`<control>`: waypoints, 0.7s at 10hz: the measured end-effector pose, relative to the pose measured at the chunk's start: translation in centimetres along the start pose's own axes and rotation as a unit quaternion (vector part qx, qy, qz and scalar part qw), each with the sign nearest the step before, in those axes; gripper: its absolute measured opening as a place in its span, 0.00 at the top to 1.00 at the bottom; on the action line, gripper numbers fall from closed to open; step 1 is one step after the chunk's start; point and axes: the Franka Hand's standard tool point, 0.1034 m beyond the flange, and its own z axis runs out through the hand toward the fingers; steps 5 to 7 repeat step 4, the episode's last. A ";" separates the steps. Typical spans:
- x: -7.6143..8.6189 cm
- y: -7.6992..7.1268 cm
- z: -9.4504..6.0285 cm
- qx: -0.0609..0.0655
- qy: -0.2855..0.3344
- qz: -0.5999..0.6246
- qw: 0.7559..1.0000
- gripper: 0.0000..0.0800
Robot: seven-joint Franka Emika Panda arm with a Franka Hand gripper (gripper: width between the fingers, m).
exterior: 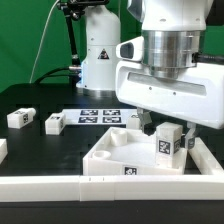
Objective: Assemble one leg
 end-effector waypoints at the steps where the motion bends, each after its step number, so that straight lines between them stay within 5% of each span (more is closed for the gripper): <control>1: 0.0 0.0 0.0 0.000 0.000 0.000 1.000 0.20; 7: 0.0 0.0 0.1 -0.001 0.000 0.000 1.000 0.19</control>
Offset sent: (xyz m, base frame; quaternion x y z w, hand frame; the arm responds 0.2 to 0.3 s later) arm 0.0000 0.0000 0.0000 0.0000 0.0000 0.0000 1.0000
